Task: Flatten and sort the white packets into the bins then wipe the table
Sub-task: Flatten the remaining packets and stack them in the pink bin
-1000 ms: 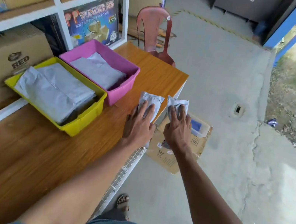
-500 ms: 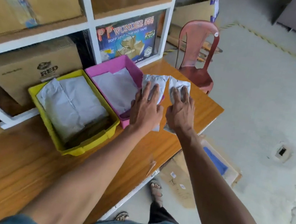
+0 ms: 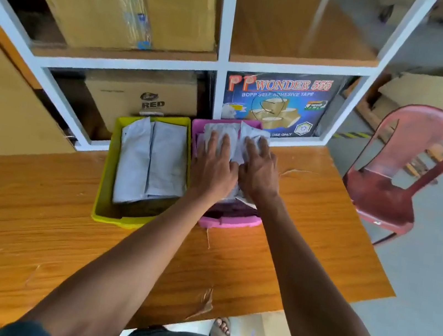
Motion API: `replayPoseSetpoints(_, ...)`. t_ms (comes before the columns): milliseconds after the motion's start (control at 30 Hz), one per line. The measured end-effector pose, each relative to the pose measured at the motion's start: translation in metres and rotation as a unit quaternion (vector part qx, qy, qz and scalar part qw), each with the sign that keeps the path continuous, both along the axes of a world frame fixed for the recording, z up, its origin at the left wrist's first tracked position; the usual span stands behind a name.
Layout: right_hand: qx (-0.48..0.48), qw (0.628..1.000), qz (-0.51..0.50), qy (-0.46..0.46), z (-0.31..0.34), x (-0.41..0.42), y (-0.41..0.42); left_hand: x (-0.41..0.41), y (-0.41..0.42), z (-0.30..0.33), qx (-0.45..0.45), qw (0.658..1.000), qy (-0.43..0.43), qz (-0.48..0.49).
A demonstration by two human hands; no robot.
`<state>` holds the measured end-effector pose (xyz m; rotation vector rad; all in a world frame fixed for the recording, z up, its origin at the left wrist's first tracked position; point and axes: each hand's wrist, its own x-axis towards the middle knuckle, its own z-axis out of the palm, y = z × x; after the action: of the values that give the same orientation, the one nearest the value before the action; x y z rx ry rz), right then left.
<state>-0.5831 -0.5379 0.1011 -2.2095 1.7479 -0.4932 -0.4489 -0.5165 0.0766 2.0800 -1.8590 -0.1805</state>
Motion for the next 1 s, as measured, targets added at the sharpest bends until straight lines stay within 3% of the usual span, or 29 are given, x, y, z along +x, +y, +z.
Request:
replayPoseSetpoints(333, 0.057, 0.994, 0.079, 0.056, -0.029, 0.007, -0.055, -0.009, -0.031, -0.015, 0.092, 0.992, 0.032, 0.080)
replayPoseSetpoints(533, 0.120, 0.980, 0.146, 0.056, -0.060, 0.004, -0.067, -0.011, -0.042, -0.032, 0.140, 0.988, -0.004, 0.062)
replayPoseSetpoints(667, 0.047, 0.980, 0.185, 0.064, -0.065, 0.001, -0.068, -0.011, -0.048, -0.038, 0.091, 0.993, -0.023, 0.071)
replayPoseSetpoints(767, 0.060, 0.986, 0.149, 0.035, -0.069, 0.007, -0.074, -0.009, -0.055, -0.042, 0.035, 0.997, -0.054, 0.048)
replayPoseSetpoints(1000, 0.077, 0.984, 0.155, 0.048, -0.093, 0.013, -0.088, 0.000, -0.066, -0.058, 0.085, 0.993, -0.074, 0.029)
